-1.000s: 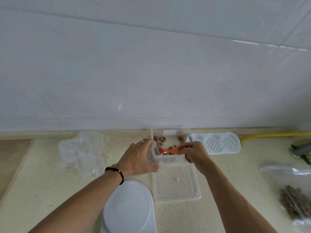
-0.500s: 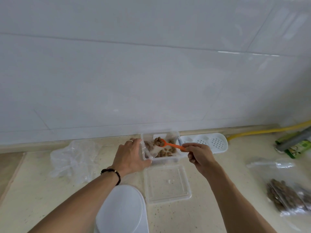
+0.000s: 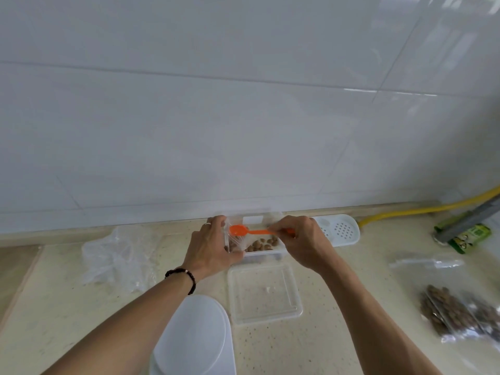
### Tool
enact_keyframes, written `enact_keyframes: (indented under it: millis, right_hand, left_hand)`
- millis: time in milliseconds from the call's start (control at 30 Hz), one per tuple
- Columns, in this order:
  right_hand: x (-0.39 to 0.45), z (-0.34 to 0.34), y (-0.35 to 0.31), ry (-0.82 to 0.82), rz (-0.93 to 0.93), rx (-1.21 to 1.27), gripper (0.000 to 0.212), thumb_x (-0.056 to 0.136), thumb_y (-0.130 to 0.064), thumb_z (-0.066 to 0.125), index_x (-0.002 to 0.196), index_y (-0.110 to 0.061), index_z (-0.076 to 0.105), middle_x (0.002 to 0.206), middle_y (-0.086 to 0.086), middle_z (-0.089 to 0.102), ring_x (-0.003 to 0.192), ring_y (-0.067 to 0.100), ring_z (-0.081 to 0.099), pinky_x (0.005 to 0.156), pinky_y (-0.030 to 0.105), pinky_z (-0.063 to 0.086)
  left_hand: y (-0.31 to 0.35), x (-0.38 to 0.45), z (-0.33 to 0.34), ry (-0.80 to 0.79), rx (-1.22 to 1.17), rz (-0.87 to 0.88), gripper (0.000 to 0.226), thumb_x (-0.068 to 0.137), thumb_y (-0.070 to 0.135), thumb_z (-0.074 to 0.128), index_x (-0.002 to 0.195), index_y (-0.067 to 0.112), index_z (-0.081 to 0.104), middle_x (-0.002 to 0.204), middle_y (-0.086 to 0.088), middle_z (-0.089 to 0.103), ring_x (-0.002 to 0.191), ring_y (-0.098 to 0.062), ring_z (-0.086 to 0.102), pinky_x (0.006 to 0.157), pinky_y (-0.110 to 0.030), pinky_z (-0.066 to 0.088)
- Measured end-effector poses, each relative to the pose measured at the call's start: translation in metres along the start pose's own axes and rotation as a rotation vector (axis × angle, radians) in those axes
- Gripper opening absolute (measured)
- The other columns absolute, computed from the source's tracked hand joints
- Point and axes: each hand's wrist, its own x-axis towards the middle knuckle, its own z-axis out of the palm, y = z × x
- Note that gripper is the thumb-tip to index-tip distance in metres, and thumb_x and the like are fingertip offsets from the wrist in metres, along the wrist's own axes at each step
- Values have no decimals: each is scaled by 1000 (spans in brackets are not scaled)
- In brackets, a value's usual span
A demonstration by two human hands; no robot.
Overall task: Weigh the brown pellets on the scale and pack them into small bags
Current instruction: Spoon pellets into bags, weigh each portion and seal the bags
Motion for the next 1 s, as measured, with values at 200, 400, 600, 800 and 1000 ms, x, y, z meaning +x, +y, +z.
enact_keyframes:
  millis: [200,400,600,800,1000]
  right_hand:
    - [10,5,20,177,290,130,24,85,-1,57,87,-13,77,65,-9,65,44,2,51,43,9,35]
    - [32,51,53,39,434,16,25,90,-2,50,88,-7,75,74,10,69,59,20,59,52,28,48]
    - [38,69,53,-44,357,93,26,90,0,52,94,-10,76,69,3,67,51,15,56,52,31,50]
    - [40,77,44,-152,417,252,30,90,3,51,102,-10,74,74,-3,65,50,6,50,47,14,41]
    - [38,65,48,-139,664,583,32,83,11,44,88,-2,73,57,10,53,40,12,36,38,22,28]
  left_hand:
    - [-10,0,2,-46,-1,-31,80,62,60,69,126,22,38,118,7,49,103,-17,54,93,-38,40]
    - [-24,-1,1,-162,-50,8,85,62,62,71,129,28,33,124,13,48,107,-12,52,96,-31,39]
    - [-29,0,3,-168,-57,55,77,66,52,75,127,28,35,119,16,48,105,-9,52,95,-31,39]
    - [-27,-2,5,-139,-64,73,78,67,52,76,128,29,35,117,19,47,103,-7,52,94,-28,36]
    - [-23,-2,1,-141,-47,78,76,69,49,77,129,26,37,114,20,45,101,-7,52,94,-28,38]
